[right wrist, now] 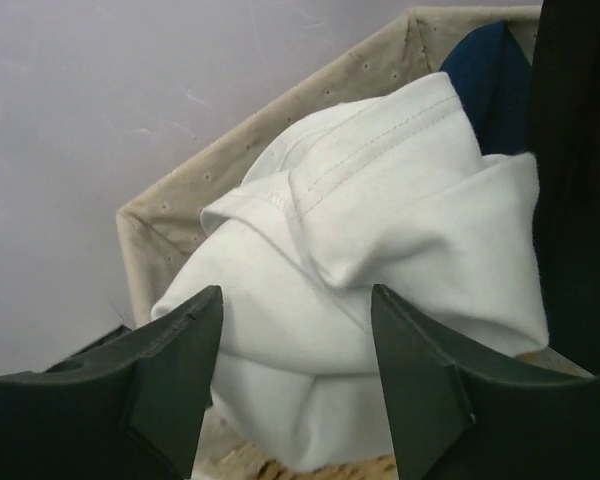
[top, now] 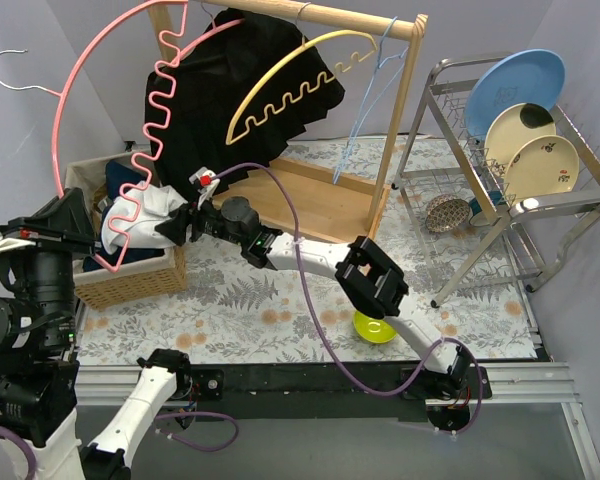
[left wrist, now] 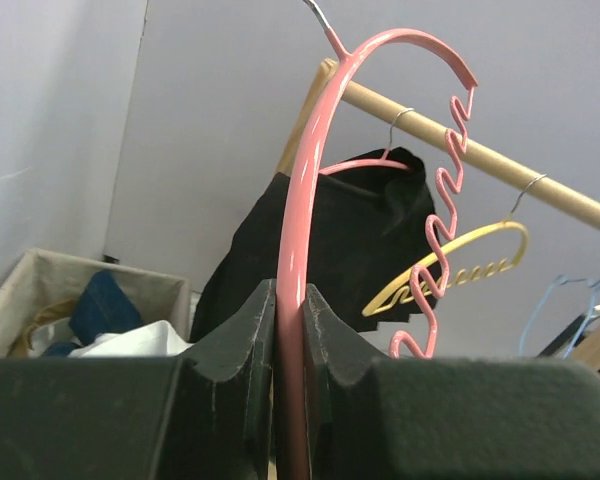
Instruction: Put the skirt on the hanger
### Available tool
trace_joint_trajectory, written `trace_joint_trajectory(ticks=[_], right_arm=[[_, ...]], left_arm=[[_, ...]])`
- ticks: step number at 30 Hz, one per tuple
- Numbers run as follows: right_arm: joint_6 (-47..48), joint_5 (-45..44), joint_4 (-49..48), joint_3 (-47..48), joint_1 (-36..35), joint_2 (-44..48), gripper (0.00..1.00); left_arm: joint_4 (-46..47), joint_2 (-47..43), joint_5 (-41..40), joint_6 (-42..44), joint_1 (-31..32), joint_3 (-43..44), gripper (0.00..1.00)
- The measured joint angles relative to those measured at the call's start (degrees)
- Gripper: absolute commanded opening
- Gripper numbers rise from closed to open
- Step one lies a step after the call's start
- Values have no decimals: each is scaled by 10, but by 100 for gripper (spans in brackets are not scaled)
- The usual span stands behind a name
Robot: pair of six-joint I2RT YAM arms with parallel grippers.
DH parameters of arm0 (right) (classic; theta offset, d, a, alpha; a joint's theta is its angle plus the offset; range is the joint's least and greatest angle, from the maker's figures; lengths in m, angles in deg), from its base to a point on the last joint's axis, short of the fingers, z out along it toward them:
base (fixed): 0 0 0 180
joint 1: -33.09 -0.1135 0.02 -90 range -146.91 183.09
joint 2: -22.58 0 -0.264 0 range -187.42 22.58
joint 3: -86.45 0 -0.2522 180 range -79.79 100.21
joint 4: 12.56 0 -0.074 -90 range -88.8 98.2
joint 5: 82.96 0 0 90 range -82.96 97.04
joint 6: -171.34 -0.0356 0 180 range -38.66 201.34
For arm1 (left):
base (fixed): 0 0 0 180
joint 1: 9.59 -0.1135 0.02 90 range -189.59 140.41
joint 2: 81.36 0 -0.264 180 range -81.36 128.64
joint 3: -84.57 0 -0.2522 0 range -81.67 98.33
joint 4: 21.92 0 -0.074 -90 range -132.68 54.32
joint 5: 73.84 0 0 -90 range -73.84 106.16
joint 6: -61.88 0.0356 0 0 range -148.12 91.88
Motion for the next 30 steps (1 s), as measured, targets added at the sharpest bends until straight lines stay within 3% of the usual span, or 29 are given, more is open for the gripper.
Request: trace_joint_trajectory(ticks=[14, 22, 30], right_arm=[[77, 33, 34, -231, 6, 294, 86], [103, 16, 57, -382, 6, 441, 92], [108, 6, 83, -508, 5, 631, 97]], left_arm=[[26, 10, 61, 222, 0, -34, 0], [108, 29, 86, 356, 0, -127, 0], [216, 94, 189, 404, 0, -201, 0]])
